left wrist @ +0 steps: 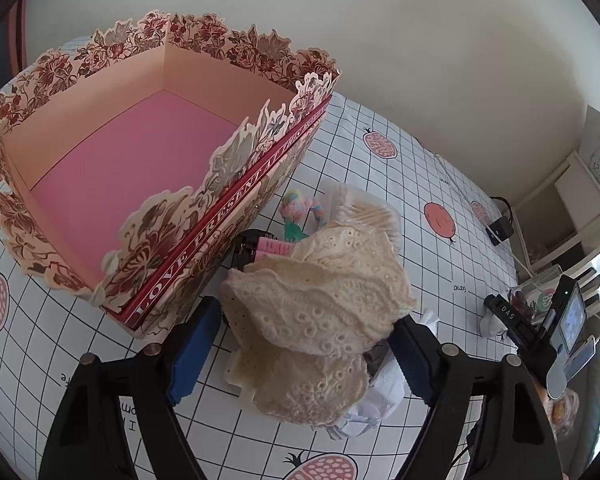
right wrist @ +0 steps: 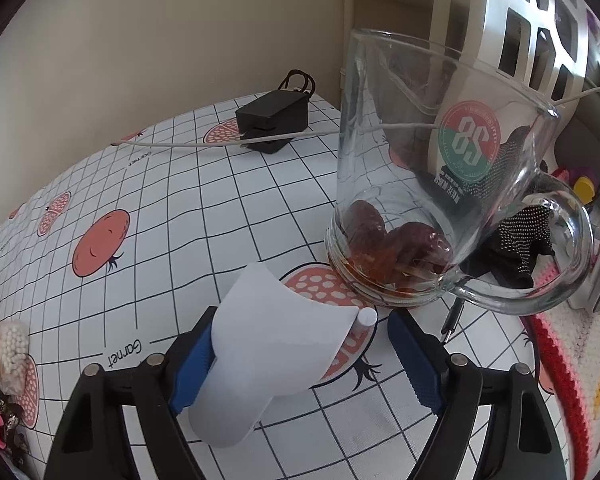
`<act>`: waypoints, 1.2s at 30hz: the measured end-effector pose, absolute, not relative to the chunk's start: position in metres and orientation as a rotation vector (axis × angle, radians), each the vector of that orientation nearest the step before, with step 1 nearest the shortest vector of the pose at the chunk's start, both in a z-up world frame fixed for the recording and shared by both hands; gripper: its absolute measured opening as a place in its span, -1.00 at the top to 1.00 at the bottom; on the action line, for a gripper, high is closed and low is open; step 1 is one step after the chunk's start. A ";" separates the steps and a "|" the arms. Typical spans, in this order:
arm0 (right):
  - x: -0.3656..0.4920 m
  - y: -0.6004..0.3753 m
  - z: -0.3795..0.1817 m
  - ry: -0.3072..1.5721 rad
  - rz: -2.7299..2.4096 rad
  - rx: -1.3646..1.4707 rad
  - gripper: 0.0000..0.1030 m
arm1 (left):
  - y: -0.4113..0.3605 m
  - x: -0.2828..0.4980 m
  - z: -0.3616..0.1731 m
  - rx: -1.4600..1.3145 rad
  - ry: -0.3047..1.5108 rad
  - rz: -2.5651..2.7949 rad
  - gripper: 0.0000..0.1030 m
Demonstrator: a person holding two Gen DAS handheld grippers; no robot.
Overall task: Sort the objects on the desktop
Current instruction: 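Close the right tool on the white paper while the left tool grips the beige lace, then lift both held items and carry them over the pink floral box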
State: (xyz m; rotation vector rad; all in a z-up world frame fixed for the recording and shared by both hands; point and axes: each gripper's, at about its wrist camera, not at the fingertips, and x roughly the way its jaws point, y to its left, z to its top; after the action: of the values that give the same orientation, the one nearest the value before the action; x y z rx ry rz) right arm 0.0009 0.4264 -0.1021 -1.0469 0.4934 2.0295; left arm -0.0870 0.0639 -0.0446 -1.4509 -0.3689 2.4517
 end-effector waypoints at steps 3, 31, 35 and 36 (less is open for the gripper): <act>0.004 0.425 -0.101 0.484 2.020 -1.031 -0.51 | 0.063 -0.088 -0.045 -1.449 -0.370 2.453 -0.50; -0.007 0.406 -0.093 0.560 2.111 -1.003 -0.37 | 0.049 -0.090 -0.035 -1.386 -0.482 2.364 0.31; -0.010 0.402 -0.083 0.598 2.136 -0.979 -0.37 | 0.046 -0.090 -0.031 -1.364 -0.491 2.361 0.31; -0.011 0.401 -0.079 0.615 2.141 -0.969 -0.37 | 0.045 -0.090 -0.030 -1.357 -0.494 2.360 0.31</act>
State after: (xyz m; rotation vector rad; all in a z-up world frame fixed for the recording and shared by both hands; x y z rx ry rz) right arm -0.0105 0.4014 -0.0793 -0.9689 0.6145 2.1411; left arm -0.0897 0.0454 -0.0298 -1.3574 -0.4940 2.3602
